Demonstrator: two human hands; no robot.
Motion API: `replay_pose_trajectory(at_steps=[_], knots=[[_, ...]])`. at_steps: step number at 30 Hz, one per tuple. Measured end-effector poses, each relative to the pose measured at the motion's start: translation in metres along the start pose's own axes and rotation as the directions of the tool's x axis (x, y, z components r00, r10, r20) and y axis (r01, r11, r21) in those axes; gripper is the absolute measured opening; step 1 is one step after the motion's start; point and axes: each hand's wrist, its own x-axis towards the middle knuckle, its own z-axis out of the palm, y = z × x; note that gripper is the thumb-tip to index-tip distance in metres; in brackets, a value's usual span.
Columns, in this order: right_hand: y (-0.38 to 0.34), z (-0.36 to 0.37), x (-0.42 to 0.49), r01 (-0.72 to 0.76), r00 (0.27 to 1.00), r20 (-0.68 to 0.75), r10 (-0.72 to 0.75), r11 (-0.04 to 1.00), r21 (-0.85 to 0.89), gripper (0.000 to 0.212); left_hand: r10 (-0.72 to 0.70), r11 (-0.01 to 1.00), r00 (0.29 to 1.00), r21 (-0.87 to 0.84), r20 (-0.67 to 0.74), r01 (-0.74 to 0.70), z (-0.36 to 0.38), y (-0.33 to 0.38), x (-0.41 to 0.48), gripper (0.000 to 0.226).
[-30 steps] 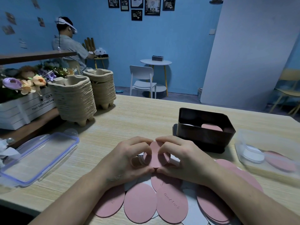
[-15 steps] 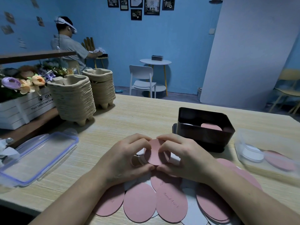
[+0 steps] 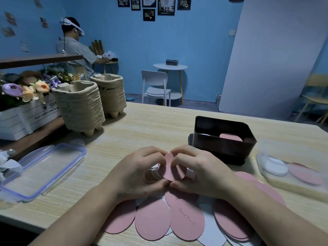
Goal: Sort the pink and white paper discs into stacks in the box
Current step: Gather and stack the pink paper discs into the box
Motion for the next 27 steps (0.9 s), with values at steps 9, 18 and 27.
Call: replay_pose_trajectory(at_steps=[9,18,27], knots=[[-0.002,-0.002,-0.001,0.011,1.0,0.011,-0.011,1.0,-0.007,0.041,-0.014,1.0,0.999,0.028,0.045,0.013,-0.005,0.002,0.0,0.03],[-0.004,-0.002,-0.003,0.002,1.0,-0.016,-0.002,1.0,-0.003,0.039,-0.054,0.998,0.997,-0.012,0.048,0.054,-0.016,0.005,-0.004,0.025],[-0.01,-0.001,-0.004,0.034,0.999,0.026,-0.036,0.997,0.076,0.037,-0.238,0.971,0.971,0.0,-0.016,0.238,-0.038,0.006,-0.043,0.019]])
